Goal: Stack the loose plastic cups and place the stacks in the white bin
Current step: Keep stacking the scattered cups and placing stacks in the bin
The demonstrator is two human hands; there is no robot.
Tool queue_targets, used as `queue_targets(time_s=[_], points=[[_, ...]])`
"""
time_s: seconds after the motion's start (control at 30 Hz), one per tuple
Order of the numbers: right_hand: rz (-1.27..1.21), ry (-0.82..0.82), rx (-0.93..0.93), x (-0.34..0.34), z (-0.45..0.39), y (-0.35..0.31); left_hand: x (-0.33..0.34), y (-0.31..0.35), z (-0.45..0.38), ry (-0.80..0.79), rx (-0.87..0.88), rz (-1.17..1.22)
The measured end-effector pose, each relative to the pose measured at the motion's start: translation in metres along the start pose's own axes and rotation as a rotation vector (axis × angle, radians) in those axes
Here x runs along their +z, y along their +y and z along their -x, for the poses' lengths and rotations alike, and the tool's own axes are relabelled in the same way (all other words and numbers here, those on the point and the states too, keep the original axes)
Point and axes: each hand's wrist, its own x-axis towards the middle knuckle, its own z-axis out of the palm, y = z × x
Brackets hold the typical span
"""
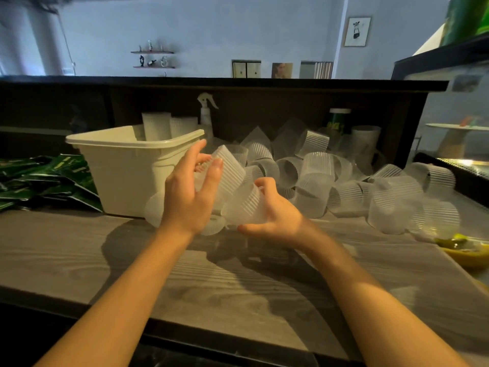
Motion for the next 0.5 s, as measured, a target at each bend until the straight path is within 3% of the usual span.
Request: queue_targets(time_s=[0.23, 0.4, 0.5], points=[[0.004, 0.065, -0.108, 0.009, -0.005, -0.004, 0.015, -0.016, 0.014, -0.109, 0.038, -0.027], [0.035, 0.220, -0.177, 0.021, -0.002, -0.012, 0.015, -0.015, 0.027, -0.385, 0.062, -0.017], [0.068, 0.236, -0.159, 0.023, -0.002, -0.010, 0.012, -0.017, 0.028, -0.411, 0.082, -0.045]])
